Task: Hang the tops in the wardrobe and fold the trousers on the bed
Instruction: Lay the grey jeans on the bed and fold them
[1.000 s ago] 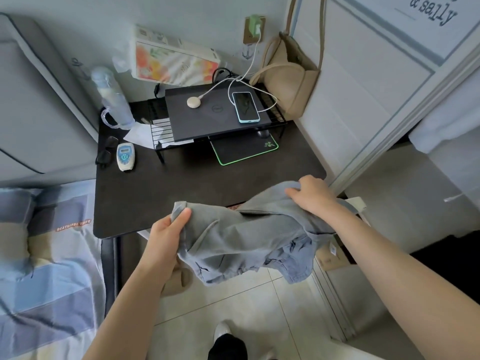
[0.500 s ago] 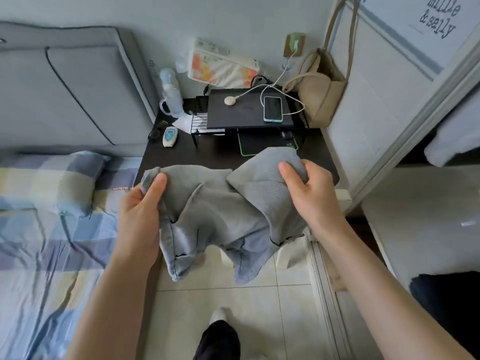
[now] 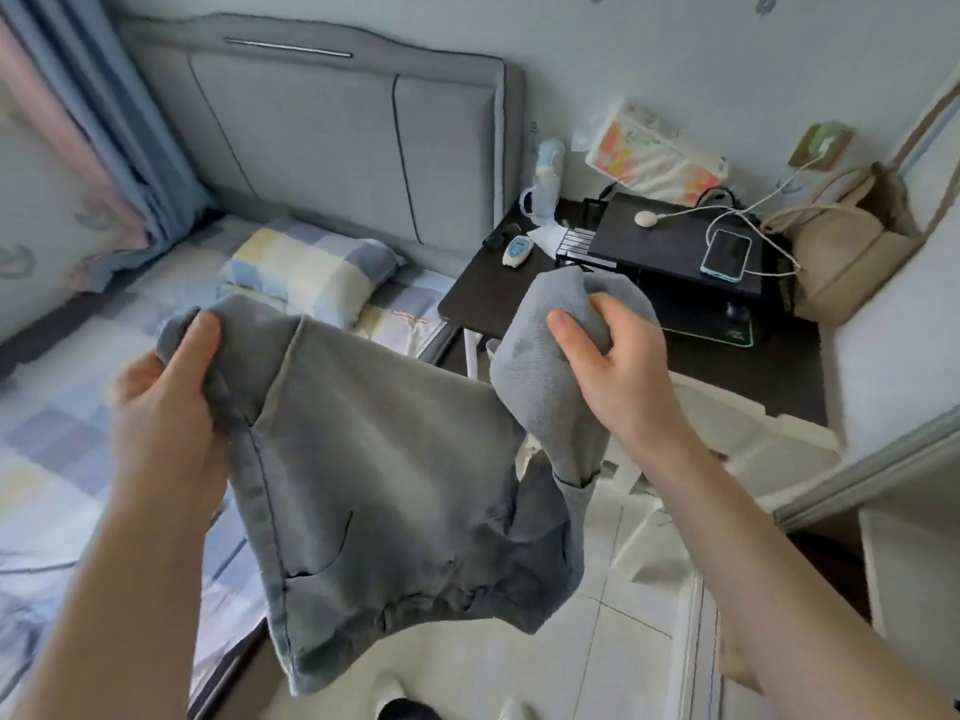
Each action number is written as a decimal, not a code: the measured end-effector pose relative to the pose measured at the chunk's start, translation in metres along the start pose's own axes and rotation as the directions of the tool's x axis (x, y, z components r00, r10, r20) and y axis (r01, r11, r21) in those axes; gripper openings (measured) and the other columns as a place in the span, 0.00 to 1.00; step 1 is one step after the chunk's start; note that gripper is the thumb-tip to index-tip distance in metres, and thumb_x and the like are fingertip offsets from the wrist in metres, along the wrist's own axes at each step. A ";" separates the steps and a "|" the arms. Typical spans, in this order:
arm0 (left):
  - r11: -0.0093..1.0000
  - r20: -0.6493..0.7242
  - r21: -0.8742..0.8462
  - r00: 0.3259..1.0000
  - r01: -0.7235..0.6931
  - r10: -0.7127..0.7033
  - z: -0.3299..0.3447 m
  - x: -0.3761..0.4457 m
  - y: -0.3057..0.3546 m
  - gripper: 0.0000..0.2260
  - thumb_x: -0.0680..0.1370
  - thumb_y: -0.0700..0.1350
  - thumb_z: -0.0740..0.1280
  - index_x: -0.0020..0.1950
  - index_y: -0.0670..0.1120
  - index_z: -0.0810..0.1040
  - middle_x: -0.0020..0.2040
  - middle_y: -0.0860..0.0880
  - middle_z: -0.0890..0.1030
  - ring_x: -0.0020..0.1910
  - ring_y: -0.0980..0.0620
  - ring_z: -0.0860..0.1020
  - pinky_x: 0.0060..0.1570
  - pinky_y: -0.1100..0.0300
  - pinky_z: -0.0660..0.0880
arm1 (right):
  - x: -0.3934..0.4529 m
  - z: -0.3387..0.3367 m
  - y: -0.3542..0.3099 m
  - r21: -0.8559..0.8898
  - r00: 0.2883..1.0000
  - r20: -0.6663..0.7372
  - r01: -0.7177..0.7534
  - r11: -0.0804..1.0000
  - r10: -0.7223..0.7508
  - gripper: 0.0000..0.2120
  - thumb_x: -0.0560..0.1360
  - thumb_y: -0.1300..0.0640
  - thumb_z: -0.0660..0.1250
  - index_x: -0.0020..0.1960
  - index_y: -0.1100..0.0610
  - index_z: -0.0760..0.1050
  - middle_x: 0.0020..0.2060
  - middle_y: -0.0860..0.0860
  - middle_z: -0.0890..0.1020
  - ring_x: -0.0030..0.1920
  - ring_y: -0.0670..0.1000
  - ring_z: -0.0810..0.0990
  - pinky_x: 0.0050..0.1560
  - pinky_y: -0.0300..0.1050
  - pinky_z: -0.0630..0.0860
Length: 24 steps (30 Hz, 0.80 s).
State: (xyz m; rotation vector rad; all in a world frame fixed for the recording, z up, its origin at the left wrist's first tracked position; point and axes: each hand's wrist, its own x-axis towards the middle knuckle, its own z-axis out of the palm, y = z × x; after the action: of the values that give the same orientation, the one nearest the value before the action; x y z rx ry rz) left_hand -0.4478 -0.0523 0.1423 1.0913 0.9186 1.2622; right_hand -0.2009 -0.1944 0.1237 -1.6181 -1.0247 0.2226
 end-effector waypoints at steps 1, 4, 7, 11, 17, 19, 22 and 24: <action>1.000 -0.010 0.001 1.000 -0.002 0.002 -0.010 -0.002 0.004 0.20 0.81 0.43 0.64 0.30 0.50 0.84 0.33 0.54 0.83 0.37 0.58 0.83 0.43 0.63 0.81 | 0.000 0.013 -0.004 0.014 0.999 0.037 0.009 1.000 -0.010 0.05 0.78 0.55 0.65 0.45 0.55 0.75 0.34 0.44 0.78 0.36 0.38 0.77 0.37 0.28 0.70; 1.000 -0.049 0.003 0.999 -0.010 0.010 -0.055 -0.006 0.015 0.17 0.80 0.41 0.65 0.33 0.49 0.85 0.34 0.53 0.84 0.37 0.56 0.83 0.42 0.62 0.80 | 0.000 0.061 -0.021 0.066 0.988 0.154 0.015 0.998 -0.025 0.10 0.78 0.53 0.65 0.39 0.53 0.72 0.29 0.43 0.75 0.31 0.41 0.73 0.35 0.31 0.68; 0.999 -0.048 0.031 0.999 0.019 -0.018 -0.101 -0.007 0.022 0.14 0.80 0.35 0.63 0.41 0.48 0.85 0.39 0.52 0.85 0.40 0.56 0.83 0.42 0.63 0.80 | -0.003 0.112 -0.043 0.090 0.968 0.246 0.028 0.996 -0.050 0.15 0.79 0.55 0.65 0.35 0.48 0.66 0.25 0.37 0.73 0.29 0.38 0.71 0.33 0.28 0.66; 0.976 0.033 0.195 0.994 0.093 -0.102 -0.163 -0.007 0.021 0.14 0.74 0.39 0.70 0.59 0.47 0.77 0.53 0.48 0.85 0.53 0.48 0.83 0.51 0.53 0.80 | -0.005 0.179 -0.078 0.119 0.931 0.346 0.081 0.990 -0.118 0.14 0.79 0.55 0.64 0.36 0.47 0.68 0.26 0.35 0.73 0.30 0.38 0.71 0.34 0.30 0.66; 0.959 0.016 0.190 0.976 0.211 -0.218 -0.234 0.009 0.015 0.32 0.64 0.53 0.78 0.65 0.51 0.73 0.60 0.50 0.82 0.59 0.49 0.81 0.57 0.49 0.76 | -0.016 0.302 -0.136 0.147 0.782 0.591 0.137 0.980 -0.198 0.18 0.80 0.54 0.60 0.38 0.65 0.67 0.26 0.49 0.65 0.27 0.45 0.63 0.29 0.36 0.60; 0.947 -0.047 0.242 0.978 0.211 -0.206 -0.249 0.021 0.014 0.29 0.66 0.50 0.80 0.63 0.50 0.74 0.58 0.52 0.83 0.57 0.53 0.82 0.55 0.52 0.78 | -0.018 0.343 -0.151 0.109 0.751 0.623 0.192 0.975 -0.218 0.17 0.80 0.54 0.60 0.35 0.61 0.65 0.25 0.47 0.65 0.26 0.45 0.63 0.29 0.39 0.60; 0.937 -0.218 0.311 0.971 0.162 -0.096 -0.273 0.042 0.014 0.17 0.71 0.41 0.77 0.58 0.47 0.79 0.51 0.51 0.85 0.51 0.52 0.84 0.51 0.53 0.81 | -0.018 0.395 -0.169 0.023 0.717 0.666 0.256 0.966 -0.206 0.16 0.80 0.54 0.61 0.34 0.57 0.63 0.26 0.46 0.68 0.28 0.46 0.66 0.30 0.41 0.62; 0.956 -0.307 0.259 0.950 0.136 -0.052 -0.288 0.055 0.014 0.11 0.73 0.36 0.74 0.54 0.46 0.81 0.48 0.48 0.86 0.49 0.49 0.84 0.49 0.52 0.82 | -0.016 0.421 -0.176 -0.009 0.685 0.701 0.288 0.958 -0.199 0.15 0.79 0.54 0.62 0.37 0.59 0.67 0.28 0.47 0.70 0.31 0.45 0.69 0.33 0.42 0.61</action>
State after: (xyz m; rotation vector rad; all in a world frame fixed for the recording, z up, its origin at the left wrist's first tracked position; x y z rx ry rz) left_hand -0.7217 0.0355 0.0847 1.0724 1.3955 1.2635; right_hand -0.5619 0.0852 0.1312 -1.4950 -1.8575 0.6352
